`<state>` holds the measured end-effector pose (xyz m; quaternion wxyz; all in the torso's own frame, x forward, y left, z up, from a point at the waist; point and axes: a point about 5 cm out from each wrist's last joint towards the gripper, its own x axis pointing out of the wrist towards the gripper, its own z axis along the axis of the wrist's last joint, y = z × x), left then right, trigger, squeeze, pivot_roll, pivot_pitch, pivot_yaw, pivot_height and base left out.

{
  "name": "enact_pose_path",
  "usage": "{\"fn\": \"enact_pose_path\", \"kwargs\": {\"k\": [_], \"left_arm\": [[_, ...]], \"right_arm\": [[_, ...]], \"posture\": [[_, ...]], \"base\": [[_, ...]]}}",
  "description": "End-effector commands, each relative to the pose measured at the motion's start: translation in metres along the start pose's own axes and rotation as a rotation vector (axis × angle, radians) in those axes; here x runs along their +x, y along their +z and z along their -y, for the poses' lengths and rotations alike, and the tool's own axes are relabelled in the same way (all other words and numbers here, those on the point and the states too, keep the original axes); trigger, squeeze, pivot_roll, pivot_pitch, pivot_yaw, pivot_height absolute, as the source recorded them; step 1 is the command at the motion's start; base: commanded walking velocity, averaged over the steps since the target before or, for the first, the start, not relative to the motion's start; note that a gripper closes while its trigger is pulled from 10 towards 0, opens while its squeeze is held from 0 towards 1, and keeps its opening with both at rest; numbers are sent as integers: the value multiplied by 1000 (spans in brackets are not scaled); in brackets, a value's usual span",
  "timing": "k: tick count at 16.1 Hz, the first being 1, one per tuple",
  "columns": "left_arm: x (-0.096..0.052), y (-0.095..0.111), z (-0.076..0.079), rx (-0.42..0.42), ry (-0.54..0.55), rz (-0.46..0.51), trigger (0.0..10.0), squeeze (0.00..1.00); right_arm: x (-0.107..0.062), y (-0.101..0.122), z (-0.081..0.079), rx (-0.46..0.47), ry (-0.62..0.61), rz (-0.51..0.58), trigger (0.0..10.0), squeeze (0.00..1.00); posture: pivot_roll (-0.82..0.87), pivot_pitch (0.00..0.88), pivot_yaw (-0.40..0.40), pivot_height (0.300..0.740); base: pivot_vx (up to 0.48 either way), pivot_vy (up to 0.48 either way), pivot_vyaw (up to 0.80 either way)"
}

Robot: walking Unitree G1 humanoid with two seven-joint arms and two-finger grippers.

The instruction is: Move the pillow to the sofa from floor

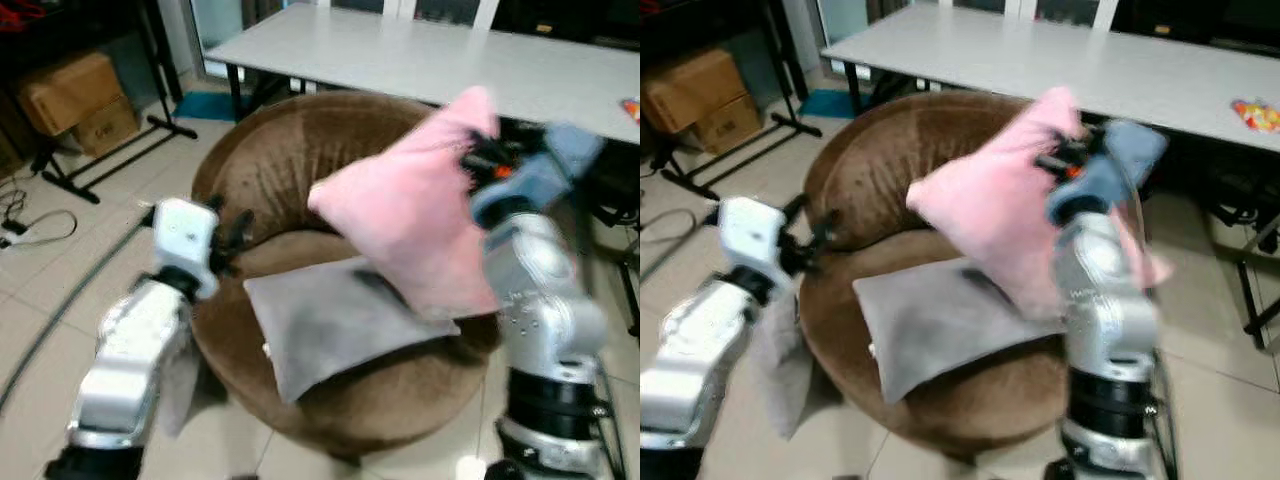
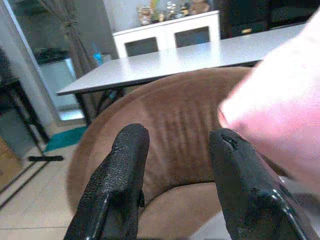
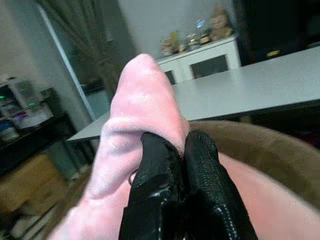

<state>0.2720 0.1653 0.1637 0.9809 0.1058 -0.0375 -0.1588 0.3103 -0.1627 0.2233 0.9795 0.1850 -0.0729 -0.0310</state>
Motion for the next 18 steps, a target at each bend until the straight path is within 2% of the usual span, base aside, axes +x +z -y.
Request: {"fn": "enact_pose_path", "kwargs": {"k": [1,8,12,18], "left_arm": [[-2,1,-6,15,16,-2,10000,0],[-2,0,-1,1,-24,-9,10000,0],[-11,-12,14,37,-202,-94,10000,0],[-19,-17,21,49,-289,-136,10000,0]], "right_arm": [[0,10,-15,16,60,52,10000,0],[1,14,-17,-12,74,66,10000,0],[4,27,-11,-181,78,79,10000,0],[4,45,2,-342,24,116,10000,0]], "posture": [[1,0,-24,740],[-4,0,-21,740],[-12,0,-20,740],[-30,0,-25,740]], "base": [[281,0,0],[234,0,0],[0,0,0],[0,0,0]]}}
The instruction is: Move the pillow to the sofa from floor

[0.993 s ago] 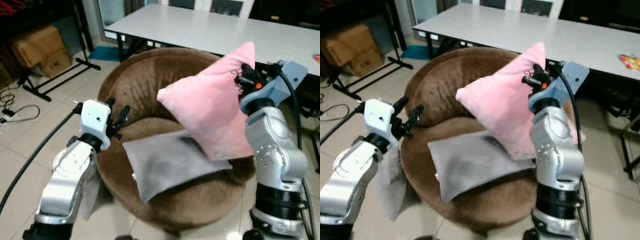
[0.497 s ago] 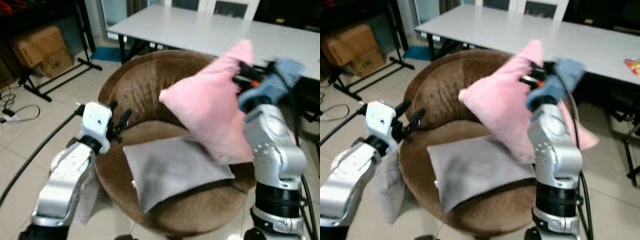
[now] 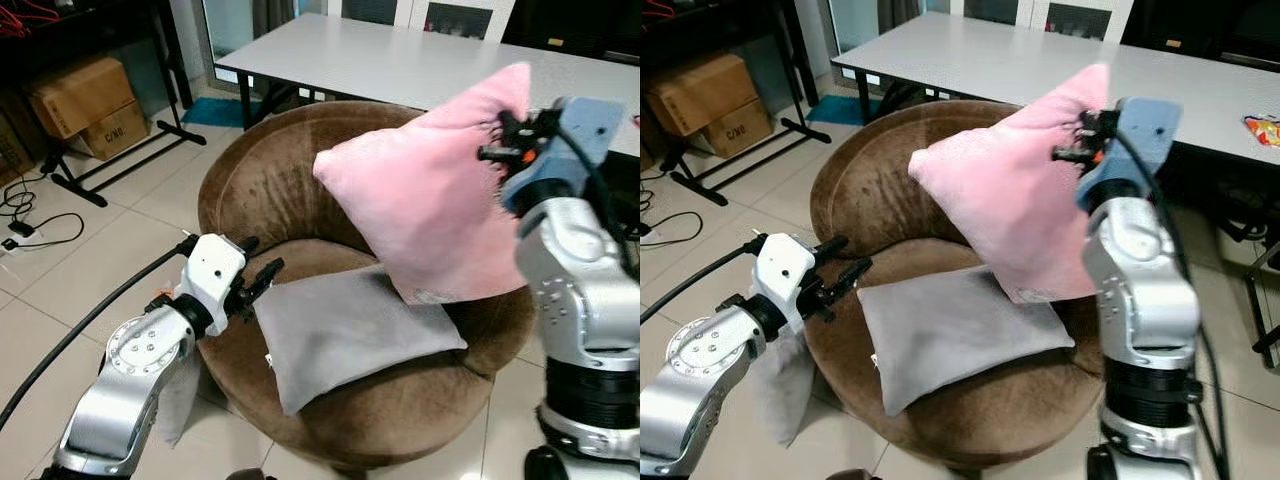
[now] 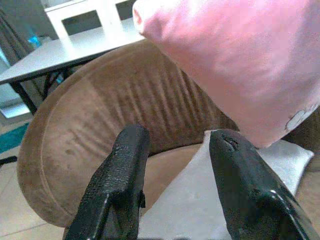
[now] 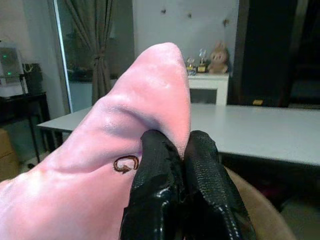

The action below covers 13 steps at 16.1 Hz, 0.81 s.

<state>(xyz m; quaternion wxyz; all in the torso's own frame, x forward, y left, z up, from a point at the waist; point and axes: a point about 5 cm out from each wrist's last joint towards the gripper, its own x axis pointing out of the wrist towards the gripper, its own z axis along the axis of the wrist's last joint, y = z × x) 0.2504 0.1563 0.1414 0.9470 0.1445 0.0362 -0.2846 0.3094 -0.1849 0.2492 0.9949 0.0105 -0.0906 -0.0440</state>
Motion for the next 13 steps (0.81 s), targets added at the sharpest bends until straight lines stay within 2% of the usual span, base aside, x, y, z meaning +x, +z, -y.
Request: {"fn": "enact_pose_path", "kwargs": {"k": [1,5,7,9,12,13], "left_arm": [[-2,-2,5,-5,-42,-14,10000,0],[-7,-7,18,-26,-127,-32,10000,0],[-8,-8,19,-28,-125,-34,10000,0],[-13,-10,23,-39,-118,-45,10000,0],[-21,-13,31,-58,-119,-64,10000,0],[-25,-14,35,-68,-118,-75,10000,0]], "right_arm": [[-1,23,1,-47,7,84,10000,0],[1,27,7,-198,13,61,10000,0],[2,25,4,-207,15,51,10000,0],[7,7,-2,-222,20,-9,10000,0],[21,-31,-31,-281,118,-103,10000,0],[31,-56,-49,-298,176,-161,10000,0]], "posture": [[-40,0,-27,740],[-52,0,-51,740],[-50,0,-57,740],[-34,0,-89,740],[-26,0,-108,740],[-15,0,-120,740]], "base": [[0,0,0],[0,0,0],[0,0,0],[0,0,0],[0,0,0],[0,0,0]]}}
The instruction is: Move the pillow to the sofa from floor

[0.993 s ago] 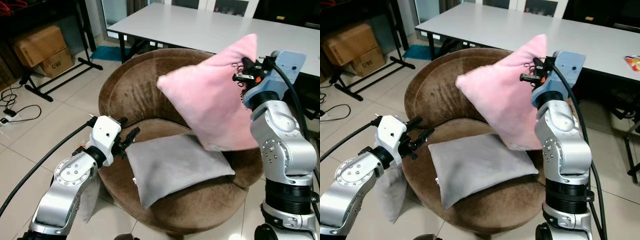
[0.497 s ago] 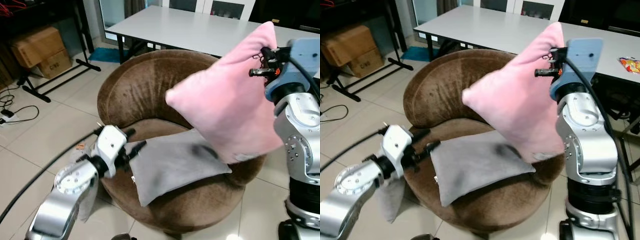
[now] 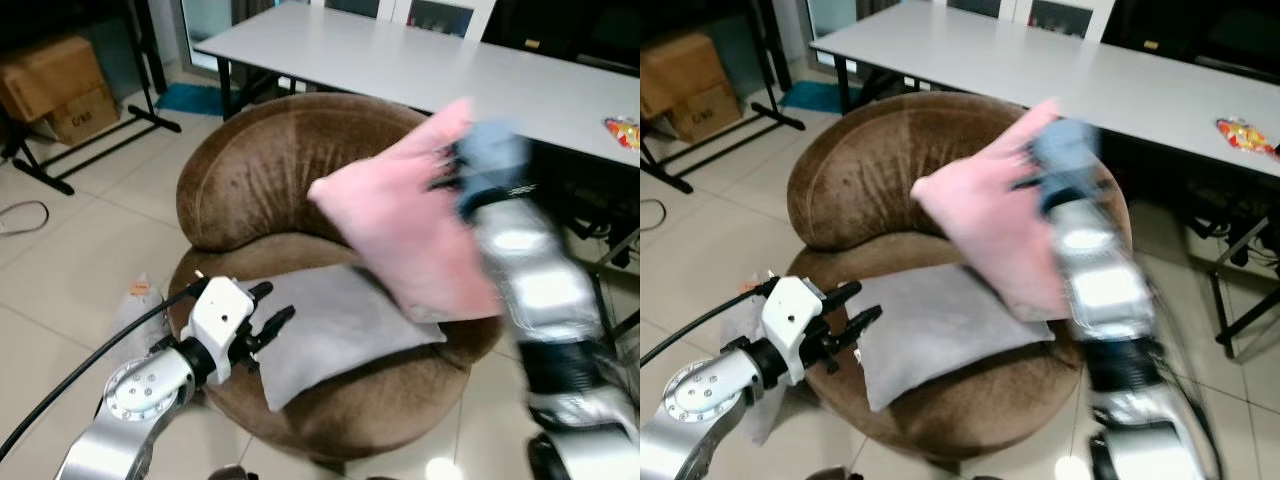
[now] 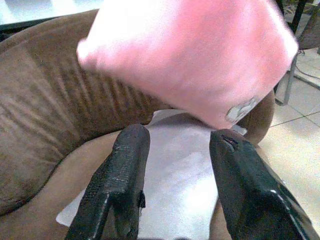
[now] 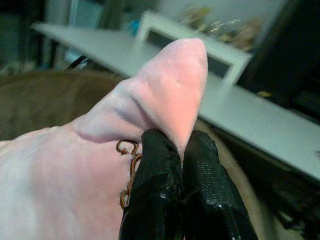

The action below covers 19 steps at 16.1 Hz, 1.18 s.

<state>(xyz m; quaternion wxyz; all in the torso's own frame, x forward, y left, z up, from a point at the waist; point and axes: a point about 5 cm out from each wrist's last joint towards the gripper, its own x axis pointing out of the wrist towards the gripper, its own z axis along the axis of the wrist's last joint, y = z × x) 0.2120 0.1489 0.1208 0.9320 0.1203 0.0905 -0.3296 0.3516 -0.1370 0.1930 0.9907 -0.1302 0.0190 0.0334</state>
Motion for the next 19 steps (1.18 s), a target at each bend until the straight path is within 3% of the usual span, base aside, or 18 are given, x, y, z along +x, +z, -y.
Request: {"fn": "enact_pose_path", "kwargs": {"k": [1,2,4,8,9,14,15,17,19], "left_arm": [[-1,2,4,-1,-5,-1,10000,0],[-3,1,4,-3,3,-9,10000,0],[-7,1,5,-3,12,-17,10000,0],[-22,-2,9,-12,69,-45,10000,0],[-26,-3,11,-19,84,-52,10000,0],[-30,-1,10,-10,108,-59,10000,0],[-30,1,8,-2,125,-56,10000,0],[-28,3,5,-6,163,-40,10000,0],[-16,9,-4,-61,301,16,10000,0]], "right_arm": [[10,1,-7,-41,22,25,10000,0],[24,-11,-28,-88,79,-16,10000,0],[33,-21,-45,-135,122,-59,10000,0],[50,-20,-52,-90,81,-143,10000,0],[54,-12,-51,-36,92,-126,10000,1000],[60,4,-57,-18,112,-62,10000,1000],[60,5,-57,1,116,-46,10000,0],[60,4,-51,18,104,-24,10000,0],[54,-13,-30,121,80,6,10000,0]], "posture": [[-10,0,-124,740],[0,0,-134,740],[19,0,-148,740],[72,0,-198,740],[78,0,-205,740],[96,0,-209,740],[103,0,-203,740],[109,0,-200,740],[99,0,-169,740]], "base": [[0,0,0],[0,0,0],[0,0,0],[0,0,0],[0,0,0],[0,0,0],[0,0,0],[0,0,0],[0,0,0]]}}
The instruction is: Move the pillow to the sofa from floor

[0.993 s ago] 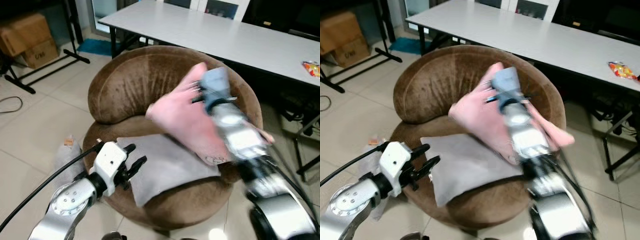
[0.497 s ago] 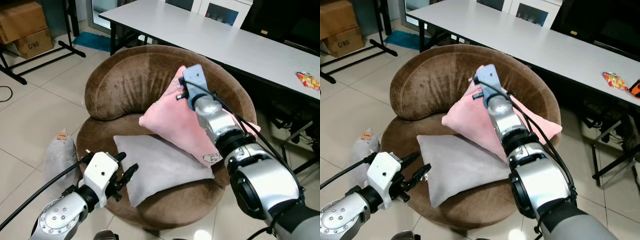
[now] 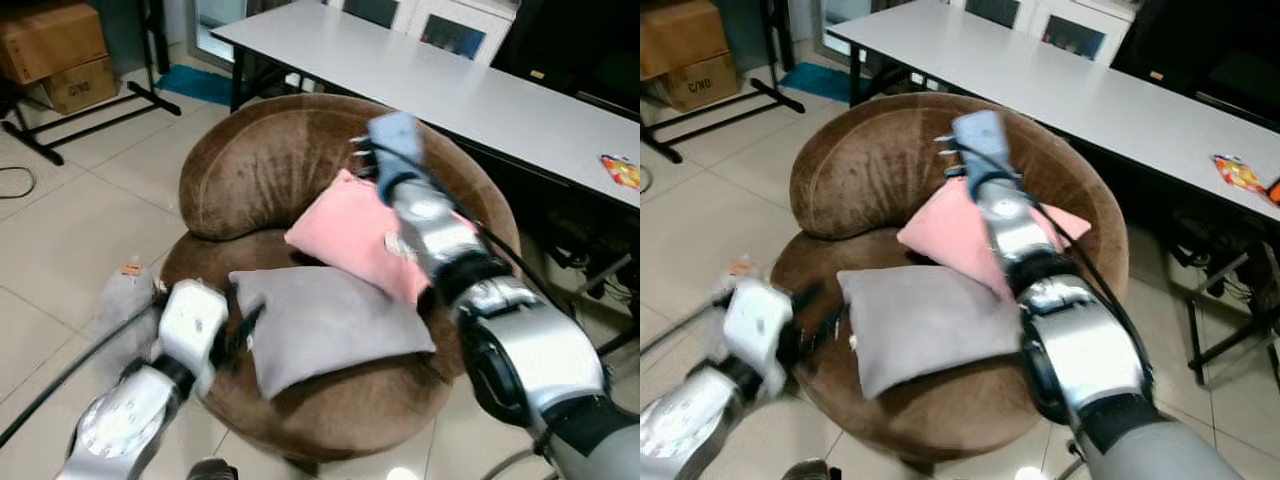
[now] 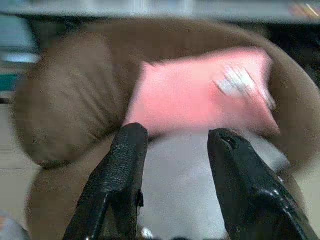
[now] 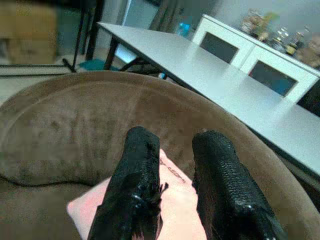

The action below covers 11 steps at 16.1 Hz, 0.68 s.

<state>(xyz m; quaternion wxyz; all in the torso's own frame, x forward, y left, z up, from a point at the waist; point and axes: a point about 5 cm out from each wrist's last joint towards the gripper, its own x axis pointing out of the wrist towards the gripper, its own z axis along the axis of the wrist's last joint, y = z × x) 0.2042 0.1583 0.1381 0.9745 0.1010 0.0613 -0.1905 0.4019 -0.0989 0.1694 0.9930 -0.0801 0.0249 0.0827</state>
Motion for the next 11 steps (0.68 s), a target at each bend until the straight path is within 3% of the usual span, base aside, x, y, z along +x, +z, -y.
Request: {"fn": "enact_pose_path", "kwargs": {"k": [1,3,4,5,7,8,11], "left_arm": [[3,-2,0,-8,25,-14,10000,0],[9,-1,0,-10,41,-8,10000,0],[14,-5,-9,-10,85,-30,10000,0],[16,-7,-17,-15,124,-38,10000,0],[20,-6,-23,-16,144,-31,10000,0],[22,-4,-26,7,155,-23,10000,0],[14,-4,-34,18,211,-17,10000,0]], "right_arm": [[-5,-7,17,54,-29,11,10000,0],[-24,-24,30,94,-31,28,10000,0],[-68,-40,42,80,-26,15,10000,0],[-89,-41,44,82,-7,14,10000,0],[-103,-44,45,111,-13,-14,10000,0],[-115,-51,45,174,-33,-51,10000,0],[-137,-63,40,195,-62,-118,10000,0]], "posture": [[96,0,-162,740],[81,0,-137,740],[39,0,-101,740],[24,0,-91,740],[20,0,-96,740],[32,0,-112,740],[46,0,-116,740]], "base": [[0,0,0],[0,0,0],[0,0,0],[0,0,0],[0,262,0],[0,322,0],[0,329,0]]}}
